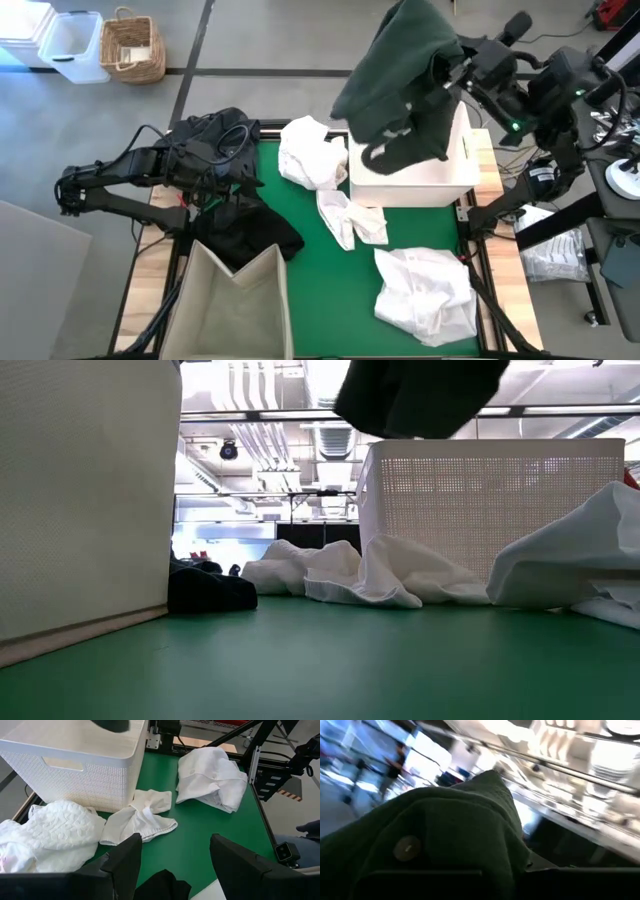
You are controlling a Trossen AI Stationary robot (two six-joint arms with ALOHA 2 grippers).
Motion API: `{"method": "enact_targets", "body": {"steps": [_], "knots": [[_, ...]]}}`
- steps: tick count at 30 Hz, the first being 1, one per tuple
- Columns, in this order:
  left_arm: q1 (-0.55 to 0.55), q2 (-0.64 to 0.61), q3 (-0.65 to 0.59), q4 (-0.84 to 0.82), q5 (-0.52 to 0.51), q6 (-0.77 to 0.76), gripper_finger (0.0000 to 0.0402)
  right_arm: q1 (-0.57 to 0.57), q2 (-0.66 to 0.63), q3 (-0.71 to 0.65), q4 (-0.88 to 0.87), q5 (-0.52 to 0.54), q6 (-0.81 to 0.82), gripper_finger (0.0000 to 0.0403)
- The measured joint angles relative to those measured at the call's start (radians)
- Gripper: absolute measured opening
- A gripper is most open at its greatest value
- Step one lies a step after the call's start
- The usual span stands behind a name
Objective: Sort clothes
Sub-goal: Put the green polo shirt into the top right white bin
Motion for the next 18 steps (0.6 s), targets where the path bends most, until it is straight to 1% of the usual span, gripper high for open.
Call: {"method": "enact_targets", "body": {"steps": [4,11,14,18], "knots": [[0.0,0.0,0.0,0.0,0.0,0.0,0.0213,-0.024,0.0,0.0,-0.001,0.068,-0.05,0.0012],[0.0,0.0,0.0,0.0,0.0,0.0,0.0213,-0.074,0.002,0.0,-0.081,0.077,-0.067,0.0012],[0.0,0.0,0.0,0.0,0.0,0.0,0.0213,-0.107,0.002,0.0,-0.125,0.101,-0.066,0.0012],[0.0,0.0,0.0,0.0,0.0,0.0,0.0213,-0.155,0.002,0.0,-0.187,0.106,-0.054,0.0012]]}}
